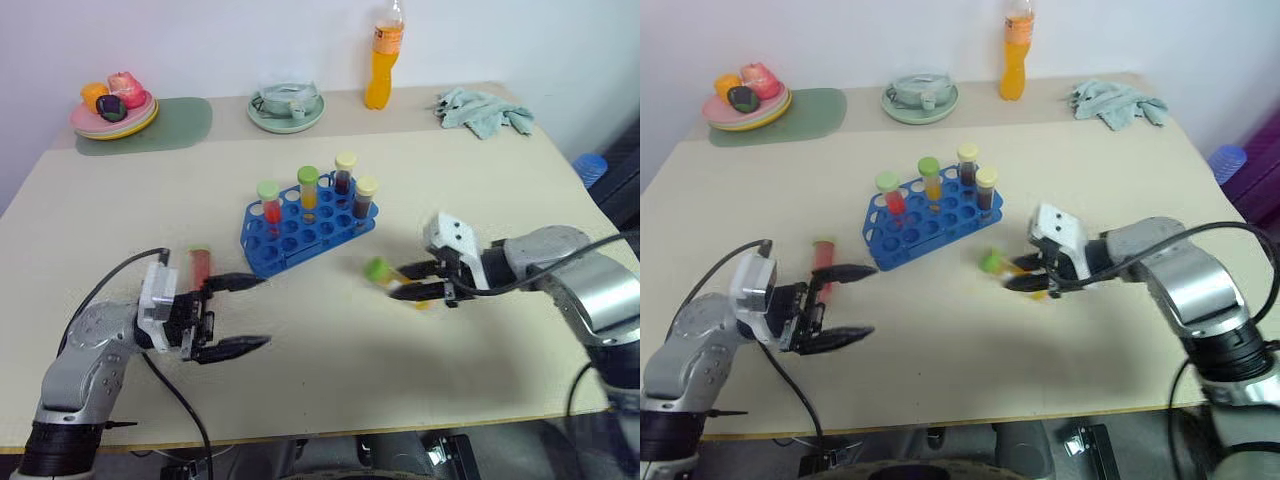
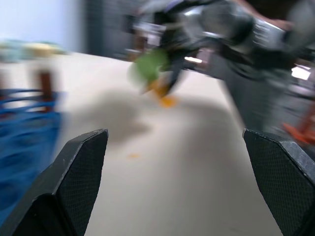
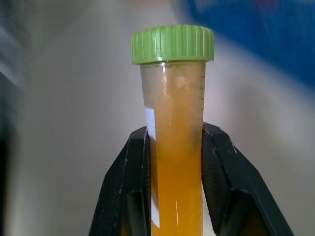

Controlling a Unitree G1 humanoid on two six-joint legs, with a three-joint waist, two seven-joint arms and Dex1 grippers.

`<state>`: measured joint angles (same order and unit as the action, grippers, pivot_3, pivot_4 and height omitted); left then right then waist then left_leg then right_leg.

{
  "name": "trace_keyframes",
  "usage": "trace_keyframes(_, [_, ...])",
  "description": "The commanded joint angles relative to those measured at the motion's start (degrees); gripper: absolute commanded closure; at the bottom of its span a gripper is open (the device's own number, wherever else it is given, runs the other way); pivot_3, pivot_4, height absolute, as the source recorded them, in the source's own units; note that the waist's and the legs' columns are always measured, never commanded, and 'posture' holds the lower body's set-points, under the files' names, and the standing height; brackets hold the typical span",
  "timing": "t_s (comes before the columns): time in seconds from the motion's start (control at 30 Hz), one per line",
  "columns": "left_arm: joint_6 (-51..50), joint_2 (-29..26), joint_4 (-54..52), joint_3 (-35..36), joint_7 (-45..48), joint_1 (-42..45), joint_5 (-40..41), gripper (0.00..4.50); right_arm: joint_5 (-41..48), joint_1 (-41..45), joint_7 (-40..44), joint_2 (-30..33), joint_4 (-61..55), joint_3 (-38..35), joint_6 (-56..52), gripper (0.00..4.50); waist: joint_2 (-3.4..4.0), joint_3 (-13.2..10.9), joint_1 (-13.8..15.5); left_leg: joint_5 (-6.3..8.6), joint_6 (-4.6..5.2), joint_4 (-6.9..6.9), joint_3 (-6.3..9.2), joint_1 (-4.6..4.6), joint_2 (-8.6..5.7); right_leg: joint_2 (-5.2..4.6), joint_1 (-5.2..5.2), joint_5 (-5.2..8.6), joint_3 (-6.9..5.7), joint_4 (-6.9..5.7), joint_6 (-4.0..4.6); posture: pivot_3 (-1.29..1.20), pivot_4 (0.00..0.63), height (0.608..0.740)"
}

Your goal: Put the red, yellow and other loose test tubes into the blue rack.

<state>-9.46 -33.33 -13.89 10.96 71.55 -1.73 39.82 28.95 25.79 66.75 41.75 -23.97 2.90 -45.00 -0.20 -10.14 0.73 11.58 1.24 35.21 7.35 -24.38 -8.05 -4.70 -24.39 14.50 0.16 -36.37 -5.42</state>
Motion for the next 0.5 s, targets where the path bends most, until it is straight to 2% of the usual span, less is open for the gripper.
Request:
trace_keyframes(0.03, [1.4, 3.2, -3.0, 3.3, -9.2, -0.7, -0.9, 0.0, -0.2, -0.4, -6.6, -9.2, 0.3, -1.6, 10.8, 3.75, -0.06, 0.0, 0.2, 0.0, -0.01, 0.04, 0.0, 0.0, 0.0, 0.0, 0.04, -0.03, -0.01, 0.01, 0.02, 0.0, 0.15, 0.74])
trace_keyframes(0.23, [2.5, 6.2, -4.5, 4.3, -18.5, 0.3, -3.4, 0.0, -4.8, 3.1, -17.7, -28.4, 11.8, -0.4, 29.8, 3.75, -0.06, 0.0, -0.1, -0.05, -0.26, 0.1, -0.01, 0.1, -0.02, 0.07, 0.05, -0.22, 0.02, 0.02, 0.1, 0.0, 0.15, 0.74])
trace_keyframes(0.5, [2.3, 6.4, -5.4, 4.0, -23.6, 1.1, -4.7, 0.0, -11.8, 7.0, -24.0, -42.4, 36.3, 0.0, 55.0, 3.75, -0.05, 0.0, -0.4, -0.23, -0.38, -0.07, -0.03, 0.46, -0.02, 0.14, 0.0, -0.24, 0.05, -0.28, 0.07, 0.0, 0.15, 0.74])
